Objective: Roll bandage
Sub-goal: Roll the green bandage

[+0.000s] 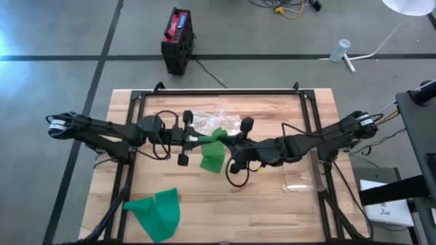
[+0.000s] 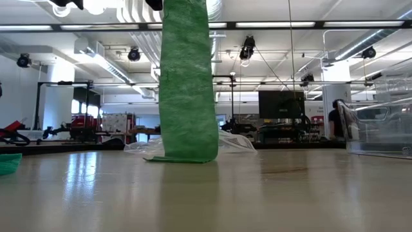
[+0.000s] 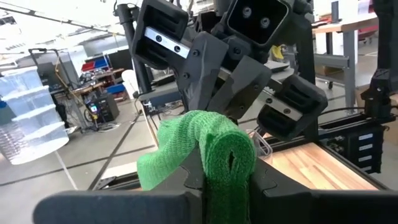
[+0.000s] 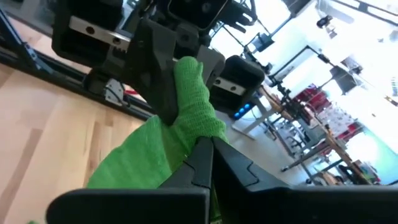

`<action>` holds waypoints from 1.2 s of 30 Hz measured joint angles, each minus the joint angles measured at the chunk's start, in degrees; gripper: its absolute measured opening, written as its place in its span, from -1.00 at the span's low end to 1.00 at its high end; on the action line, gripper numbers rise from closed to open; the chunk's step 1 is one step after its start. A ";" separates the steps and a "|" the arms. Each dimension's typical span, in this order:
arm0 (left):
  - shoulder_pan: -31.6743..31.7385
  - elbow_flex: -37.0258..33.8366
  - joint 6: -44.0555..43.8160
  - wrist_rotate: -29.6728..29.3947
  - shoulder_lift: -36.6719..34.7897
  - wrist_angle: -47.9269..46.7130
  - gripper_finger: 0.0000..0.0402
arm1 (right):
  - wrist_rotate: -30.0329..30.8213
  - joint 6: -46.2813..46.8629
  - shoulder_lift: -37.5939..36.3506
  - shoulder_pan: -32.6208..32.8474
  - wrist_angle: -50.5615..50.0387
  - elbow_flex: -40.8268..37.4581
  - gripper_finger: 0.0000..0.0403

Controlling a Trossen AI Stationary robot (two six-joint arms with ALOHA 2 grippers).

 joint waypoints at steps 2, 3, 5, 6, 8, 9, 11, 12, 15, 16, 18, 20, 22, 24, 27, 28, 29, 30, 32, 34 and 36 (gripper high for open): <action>0.00 0.00 -0.45 -0.48 -0.07 0.15 -0.86 | -0.80 -0.30 0.07 -0.10 0.44 0.00 -0.99; -0.03 0.00 -0.64 -1.00 -0.06 0.33 -0.86 | -1.18 -0.08 0.07 -0.10 0.40 0.00 -0.99; -0.09 0.00 -0.82 -1.93 -0.04 0.35 -0.86 | -2.09 0.51 0.07 -0.12 -0.63 0.00 -0.99; -0.09 0.00 -1.02 -2.22 0.00 0.29 -0.85 | -2.82 0.77 0.03 -0.15 -1.78 0.01 -0.99; -0.10 -0.14 -2.06 -2.40 0.13 0.27 -0.83 | -4.94 1.38 -0.07 -0.19 -4.61 0.08 -0.99; -0.14 -0.17 -2.53 -2.39 0.15 0.30 -0.83 | -6.34 1.40 -0.11 -0.16 -5.92 0.11 -0.99; -0.17 -0.17 -2.83 -2.37 0.20 0.47 -0.84 | -7.70 1.41 -0.11 0.02 -7.47 0.17 -0.99; -0.17 -0.17 -2.82 -2.48 0.22 0.69 -0.85 | -7.21 1.40 -0.11 0.04 -7.56 0.17 -0.99; -0.05 -0.15 -2.72 -3.70 0.22 1.92 -0.87 | -0.38 0.26 0.04 0.13 -4.69 0.17 -0.99; -0.03 -0.12 -2.72 -4.31 0.20 2.18 -0.86 | 2.61 -0.41 0.07 0.15 -3.33 0.15 -0.99; -0.01 -0.04 -2.78 -4.59 0.16 2.50 -0.84 | 5.66 -1.43 0.11 0.17 -1.59 0.07 -0.99; -0.01 -0.04 -2.80 -4.38 0.11 2.42 -0.83 | 5.04 -1.07 0.11 0.17 -1.60 0.07 -0.99; -0.02 -0.04 -2.80 -3.58 0.11 1.80 -0.83 | 1.19 0.09 0.04 0.16 -3.59 0.07 -0.99; -0.12 -0.09 -2.80 -2.64 0.11 0.98 -0.85 | -3.77 0.45 -0.11 0.12 -6.17 0.07 -0.99; -0.13 -0.11 -2.80 -2.71 0.11 1.03 -0.87 | -2.98 0.58 0.00 0.12 -5.68 0.07 -0.99; -0.10 -0.11 -2.80 -3.09 0.11 1.47 -0.86 | -0.66 0.06 0.03 0.12 -4.61 0.07 -0.99; -0.04 -0.11 -2.80 -3.43 0.11 1.86 -0.85 | 2.10 -1.12 0.08 0.12 -3.09 0.05 -0.99; -0.02 0.00 -2.80 -3.99 0.09 2.14 -0.84 | 4.92 -2.58 0.15 0.15 -1.05 0.02 -0.99; 0.00 0.09 -2.80 -4.51 0.09 2.74 -0.84 | 9.16 -6.48 0.26 0.17 3.10 -0.05 -0.99; -0.17 0.10 -2.93 -4.34 0.09 2.59 -0.85 | 12.16 -10.03 0.17 0.15 7.18 -0.07 -0.99; -0.41 0.09 -3.98 -4.97 0.11 2.06 -0.87 | 12.94 -12.57 -0.19 0.21 9.28 -0.02 -0.99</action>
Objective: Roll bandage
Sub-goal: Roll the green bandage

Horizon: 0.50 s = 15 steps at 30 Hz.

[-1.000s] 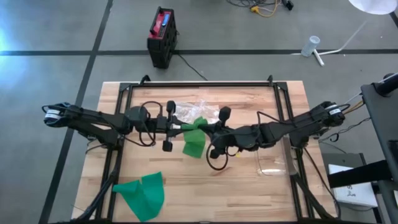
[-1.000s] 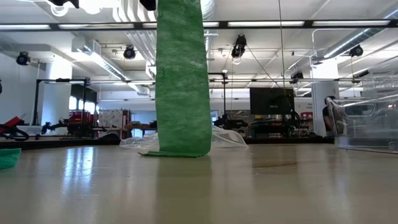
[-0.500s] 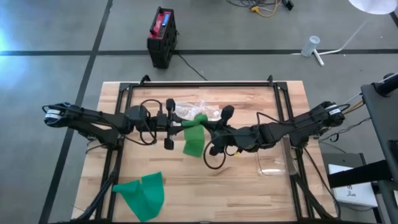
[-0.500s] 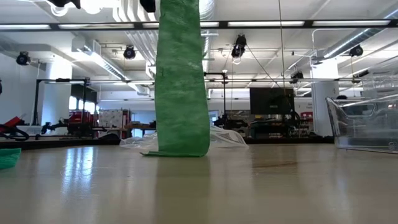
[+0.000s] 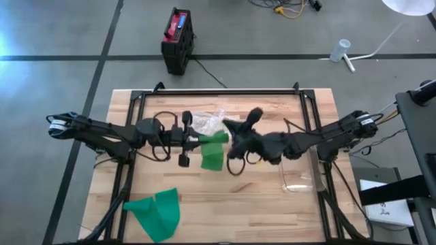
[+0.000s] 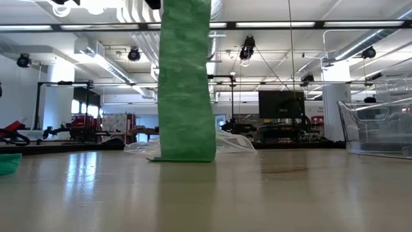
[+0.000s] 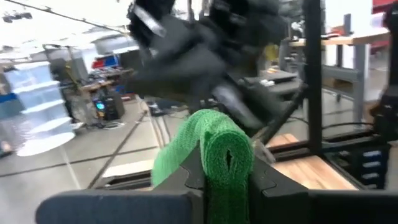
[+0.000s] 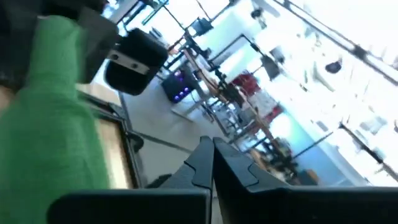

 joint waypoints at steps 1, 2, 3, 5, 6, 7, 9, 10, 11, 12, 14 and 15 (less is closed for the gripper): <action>0.05 0.00 -0.83 -0.73 -0.04 0.02 -0.87 | -0.02 -0.72 -0.16 0.31 -0.27 0.00 -0.99; 0.20 0.00 -1.54 -1.22 -0.16 0.03 -0.87 | -0.29 -0.81 -0.18 0.75 -0.62 0.00 -0.99; 0.28 0.00 -2.10 -2.01 -0.29 0.04 -0.86 | -0.86 -0.40 -0.15 1.22 -1.22 0.00 -0.99; 0.25 0.00 -3.04 -3.69 -0.53 0.02 -0.85 | -2.45 1.62 -0.15 2.15 -4.05 0.00 -0.99; 0.19 0.00 -3.40 -5.12 -0.69 -0.05 -0.85 | -3.28 2.98 -0.18 2.56 -5.59 0.00 -0.98; 0.13 0.00 -3.87 -6.70 -0.86 -0.25 -0.85 | -4.20 4.46 -0.25 3.01 -7.15 0.00 -0.98; 0.26 0.00 -4.82 -9.49 -1.17 -0.86 -0.86 | -5.46 7.78 -0.26 3.91 -9.39 0.00 -0.96; 0.36 0.00 -5.01 -10.02 -1.20 -1.03 -0.87 | -5.64 9.31 -0.27 4.23 -10.49 0.00 -0.95; 0.37 -0.01 -5.25 -10.06 -1.20 -1.05 -0.87 | -5.67 10.74 -0.29 4.40 -12.05 0.00 -0.92; 0.29 -0.03 -5.70 -10.01 -1.20 -0.99 -0.86 | -5.63 12.07 -0.33 4.44 -13.61 0.00 -0.90; 0.22 -0.07 -6.51 -9.78 -1.20 -0.64 -0.84 | -5.16 14.05 -0.33 4.05 -16.49 0.00 -0.83; 0.24 -0.07 -6.92 -9.79 -1.20 -0.55 -0.84 | -4.60 14.49 -0.33 3.83 -17.13 -0.02 -0.79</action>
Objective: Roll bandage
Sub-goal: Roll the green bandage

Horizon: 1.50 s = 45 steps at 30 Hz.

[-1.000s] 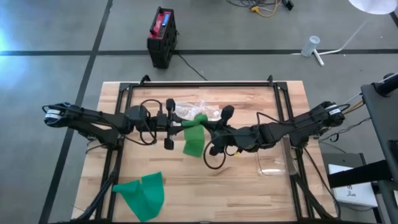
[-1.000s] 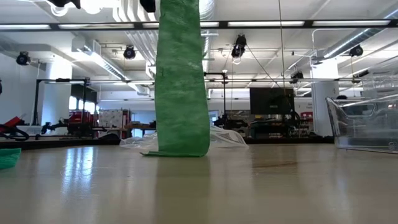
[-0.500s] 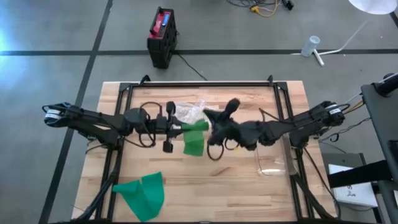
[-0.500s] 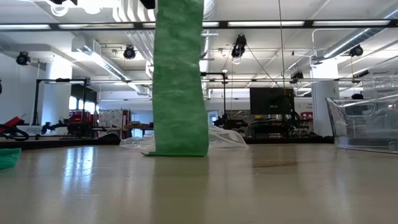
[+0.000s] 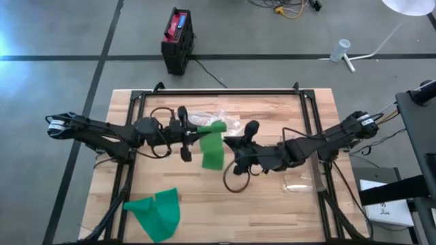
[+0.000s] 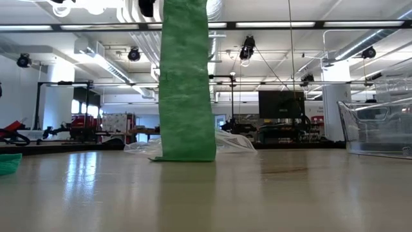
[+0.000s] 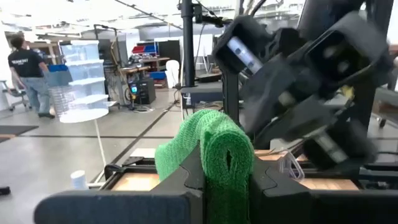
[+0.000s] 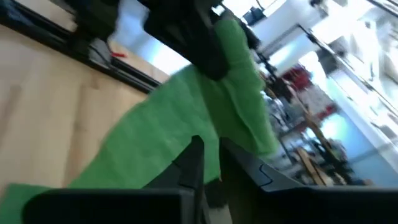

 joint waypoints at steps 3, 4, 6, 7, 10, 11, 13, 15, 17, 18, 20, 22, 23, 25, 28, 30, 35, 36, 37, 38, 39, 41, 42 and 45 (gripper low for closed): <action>0.11 -0.02 -0.58 -0.34 0.00 -0.04 -0.85 | 2.66 -0.46 -0.05 -0.55 0.21 0.00 -0.67; 0.10 -0.02 -0.57 -0.30 0.00 -0.02 -0.86 | 3.29 -1.08 -0.07 -0.73 0.23 0.00 -0.64; 0.05 -0.02 -0.59 -0.25 0.00 0.14 -0.87 | 3.54 -2.47 -0.07 -1.26 0.33 0.00 -0.58; 0.03 -0.02 -0.57 -0.25 0.00 0.16 -0.87 | 3.56 -3.17 -0.07 -1.40 0.58 -0.02 -0.55; 0.11 -0.02 -1.04 -0.37 0.00 0.55 -0.84 | 3.60 -4.76 -0.07 -1.87 1.36 -0.02 -0.50; 0.11 -0.02 -1.53 -0.36 0.00 0.78 -0.84 | 3.53 -4.85 0.00 -2.14 1.43 -0.02 -0.50; 0.09 -0.02 -2.35 -0.41 0.06 1.03 -0.84 | 3.40 -4.88 0.31 -2.71 1.51 -0.02 -0.49; 0.11 -0.04 -2.74 -0.43 0.22 1.18 -0.86 | 3.30 -5.13 0.37 -3.30 1.49 -0.02 -0.51; 0.13 -0.04 -3.86 -0.43 0.37 1.45 -0.87 | 2.92 -5.55 0.37 -3.69 1.55 -0.02 -0.54; 0.13 -0.04 -4.07 -0.41 0.53 1.62 -0.87 | 2.66 -5.57 0.42 -3.90 1.61 -0.02 -0.57; 0.11 -0.07 -4.69 -0.38 0.89 1.96 -0.85 | 2.47 -5.83 0.51 -4.11 1.70 -0.02 -0.61; 0.11 -0.07 -4.84 -0.38 1.18 2.57 -0.85 | 2.46 -6.24 0.52 -4.47 1.96 -0.02 -0.66; 0.13 -0.07 -4.87 -0.35 1.37 2.94 -0.85 | 2.42 -6.34 0.52 -4.67 2.06 -0.02 -0.69; 0.13 -0.07 -5.01 0.26 1.74 3.33 -0.86 | 2.24 -6.36 0.52 -5.22 1.88 -0.02 -0.75; 0.16 -0.09 -5.23 0.34 1.86 3.83 -0.87 | 1.80 -6.39 0.52 -5.97 1.95 -0.02 -0.84; 0.16 -0.09 -5.26 0.39 1.90 3.87 -0.85 | 1.56 -6.45 0.52 -6.24 1.93 -0.02 -0.91; 0.11 -0.11 -6.01 0.11 1.90 3.93 -0.85 | -1.01 -6.01 0.52 -6.22 0.75 -0.02 -0.99; 0.11 -0.15 -6.34 0.01 1.90 3.90 -0.86 | -1.68 -5.77 0.52 -6.05 0.16 -0.02 -0.99; 0.11 -0.15 -6.38 0.01 1.90 3.82 -0.87 | -2.29 -5.66 0.50 -5.91 -0.61 -0.02 -0.99; 0.09 -0.15 -6.42 0.01 1.94 3.76 -0.87 | -3.11 -5.62 0.48 -5.71 -1.51 -0.02 -1.00; 0.09 -0.15 -6.56 0.03 1.98 3.88 -0.86 | -4.54 -5.56 0.48 -5.46 -2.50 -0.02 -1.00; 0.06 -0.13 -6.86 0.21 1.99 4.73 -0.85 | -7.17 -4.65 0.67 -5.04 -4.55 -0.04 -1.00; 0.05 -0.11 -6.87 0.20 1.95 4.87 -0.84 | -8.31 -4.15 0.75 -4.98 -5.35 -0.10 -1.00; 0.05 -0.09 -6.86 0.11 1.95 4.41 -0.84 | -8.93 -2.77 0.66 -4.86 -5.76 -0.11 -1.00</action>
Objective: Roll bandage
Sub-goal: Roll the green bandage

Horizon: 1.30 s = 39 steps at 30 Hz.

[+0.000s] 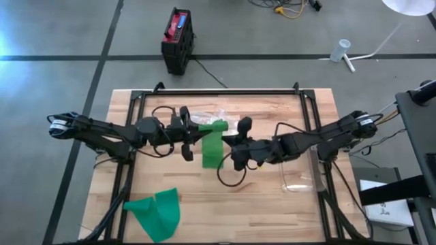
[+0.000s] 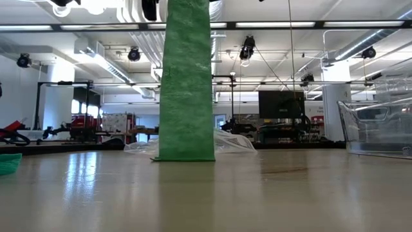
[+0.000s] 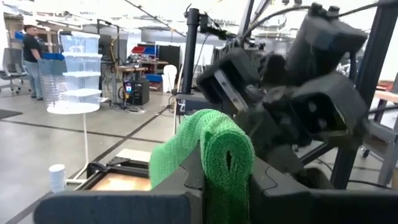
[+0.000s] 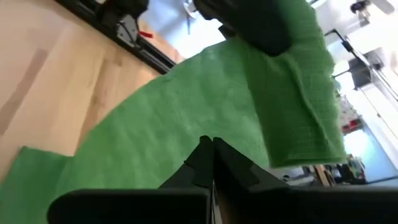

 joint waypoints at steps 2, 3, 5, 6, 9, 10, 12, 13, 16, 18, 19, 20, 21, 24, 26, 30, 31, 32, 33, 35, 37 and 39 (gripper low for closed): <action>0.00 0.00 0.02 -0.12 0.00 0.00 -0.86 | 0.66 -0.12 -0.05 0.21 0.43 0.00 -1.00; 0.00 0.00 0.02 -0.16 0.00 0.04 -0.86 | 1.11 -0.68 -0.05 0.48 0.78 0.00 -1.00; 0.00 0.00 0.15 -0.20 0.00 -0.03 -0.86 | 2.52 -2.69 -0.02 1.38 2.92 0.00 -1.00; 0.00 0.00 0.17 -0.28 0.00 -0.11 -0.85 | 3.25 -3.68 -0.08 1.88 4.16 0.02 -1.00; 0.00 0.02 0.62 -1.74 0.00 -0.68 -0.84 | 3.77 -6.47 -0.13 3.20 7.26 0.02 -0.93; 0.06 0.02 1.14 -1.95 0.00 -1.13 -0.84 | 3.80 -7.25 -0.13 3.47 8.20 0.02 -0.89; 0.07 0.02 3.20 -1.96 0.00 -1.51 -0.85 | 3.91 -8.56 -0.13 3.66 10.74 0.02 -0.80; 0.07 0.02 4.90 -1.88 0.05 -1.51 -0.86 | 4.05 -9.22 -0.13 3.64 12.16 0.02 -0.75; 0.07 0.04 9.90 0.28 0.28 -2.65 -0.87 | 4.63 -11.00 -0.12 3.51 15.45 0.02 -0.63; 0.07 0.04 12.96 2.86 0.71 -3.00 -0.85 | 4.48 -11.71 -0.11 3.31 17.39 0.02 -0.58; 0.07 0.03 14.79 4.64 0.90 -2.97 -0.85 | 4.09 -11.52 -0.11 3.26 18.03 0.03 -0.56; 0.02 0.04 16.57 6.83 1.14 -2.97 -0.85 | 3.18 -10.80 -0.11 3.15 18.10 0.09 -0.55; -0.05 0.03 18.09 9.21 1.53 -2.92 -0.85 | 2.04 -10.07 -0.11 2.92 17.97 0.09 -0.55; -0.34 0.02 21.43 13.30 2.76 -2.35 -0.87 | -2.03 -5.89 -0.11 2.18 16.38 0.09 -0.56; -0.45 0.02 22.64 13.39 3.23 -1.77 -0.87 | -4.31 -3.03 -0.11 1.58 14.70 0.11 -0.59; -0.61 0.01 24.29 13.38 3.72 -1.67 -0.84 | -7.11 1.66 -0.20 0.88 12.57 0.13 -0.67; -0.61 0.00 24.70 13.38 3.72 -1.67 -0.85 | -7.59 2.61 -0.22 0.80 12.31 0.13 -0.69; -0.62 0.00 24.90 13.39 3.76 -1.63 -0.85 | -8.12 3.27 -0.22 0.80 12.05 0.13 -0.72; -0.66 0.00 24.99 13.41 3.78 -1.62 -0.86 | -8.39 4.06 -0.22 0.80 11.93 0.13 -0.74; -0.66 0.00 25.37 13.43 3.76 -1.70 -0.87 | -8.60 5.08 -0.23 0.80 11.90 0.13 -0.78; -0.77 0.00 26.09 13.38 3.74 -1.77 -0.86 | -8.74 6.34 -0.41 0.80 11.76 0.13 -0.80; -0.92 0.00 26.16 13.34 3.74 -1.68 -0.84 | -9.26 7.73 -0.68 0.80 11.60 0.13 -0.81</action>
